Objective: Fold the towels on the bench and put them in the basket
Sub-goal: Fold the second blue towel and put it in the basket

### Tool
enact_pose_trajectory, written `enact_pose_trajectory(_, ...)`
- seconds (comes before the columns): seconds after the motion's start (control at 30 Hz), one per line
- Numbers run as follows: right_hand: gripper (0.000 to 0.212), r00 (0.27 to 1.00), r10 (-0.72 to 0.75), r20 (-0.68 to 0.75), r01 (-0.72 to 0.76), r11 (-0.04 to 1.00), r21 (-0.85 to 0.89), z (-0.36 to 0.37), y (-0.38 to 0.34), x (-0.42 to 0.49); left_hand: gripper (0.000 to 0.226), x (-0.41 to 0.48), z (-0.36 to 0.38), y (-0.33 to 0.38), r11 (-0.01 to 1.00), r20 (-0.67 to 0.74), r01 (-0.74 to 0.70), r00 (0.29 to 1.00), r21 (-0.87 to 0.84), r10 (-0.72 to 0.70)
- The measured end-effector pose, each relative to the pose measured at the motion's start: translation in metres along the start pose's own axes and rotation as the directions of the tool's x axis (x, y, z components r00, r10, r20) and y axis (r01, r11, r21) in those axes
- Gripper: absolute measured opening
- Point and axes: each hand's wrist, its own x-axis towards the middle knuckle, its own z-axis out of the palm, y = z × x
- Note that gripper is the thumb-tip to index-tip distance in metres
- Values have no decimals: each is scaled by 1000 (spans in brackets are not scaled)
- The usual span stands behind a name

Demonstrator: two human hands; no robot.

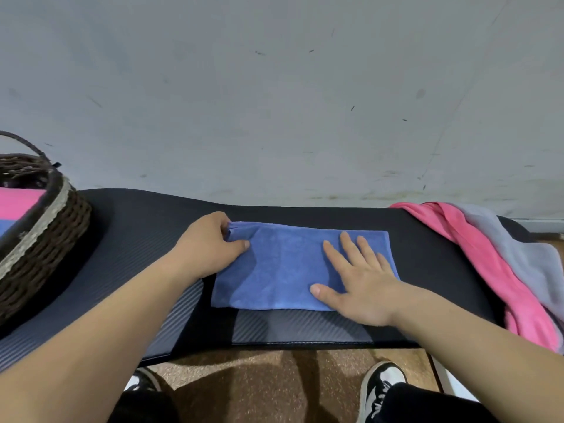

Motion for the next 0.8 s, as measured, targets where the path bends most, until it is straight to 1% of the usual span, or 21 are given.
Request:
enact_pose_trajectory(0.1, 88, 1000, 3, 19, -3, 1000, -27, 7, -2, 2, 22, -11, -4, -5, 997, -39, -42, 998, -67, 40)
enact_pose_trajectory(0.23, 84, 1000, -17, 2, 17, 999, -37, 19, -21, 0, 16, -21, -13, -16, 988, -117, -75, 991, -138, 59)
enact_pose_trajectory(0.33, 84, 994, -105, -14, 105, 994, 21, 17, -36, -4, 19, -26, -28, -23, 985, -184, -48, 983, -166, 17)
enact_pose_trajectory(0.37, 83, 990, -138, -36, 140, 989, 49, 14, -39, -5, 20, -27, -33, -25, 984, -195, -23, 981, -176, -12)
enact_pose_trajectory(0.43, 81, 977, -173, -128, 187, 976, 108, 5, -41, -5, 19, -31, -40, -26, 972, -188, 26, 980, -232, -71)
enact_pose_trajectory(0.5, 72, 958, -124, -260, 170, 971, 165, -4, -39, -4, 19, -36, -45, -19, 943, -159, 50, 981, -330, -108)
enact_pose_trajectory(0.57, 55, 934, -24, -356, 111, 968, 227, -12, -33, -3, 20, -44, -45, -3, 897, -99, 55, 989, -438, -109)
enact_pose_trajectory(0.63, 36, 915, 49, -400, 98, 936, 339, -17, -27, -2, 21, -51, -39, 19, 846, -22, 50, 997, -531, -73)
enact_pose_trajectory(0.67, 25, 906, 84, -416, 102, 909, 404, -18, -23, -1, 20, -54, -33, 31, 829, 8, 45, 999, -557, -48)
enact_pose_trajectory(0.7, 20, 899, 115, -422, 107, 878, 467, -19, -19, 0, 20, -56, -26, 43, 821, 31, 41, 999, -570, -28)
enact_pose_trajectory(0.8, 31, 907, 144, -394, 135, 789, 600, -20, -7, -2, 19, -54, -2, 75, 810, 88, 48, 996, -584, 4)
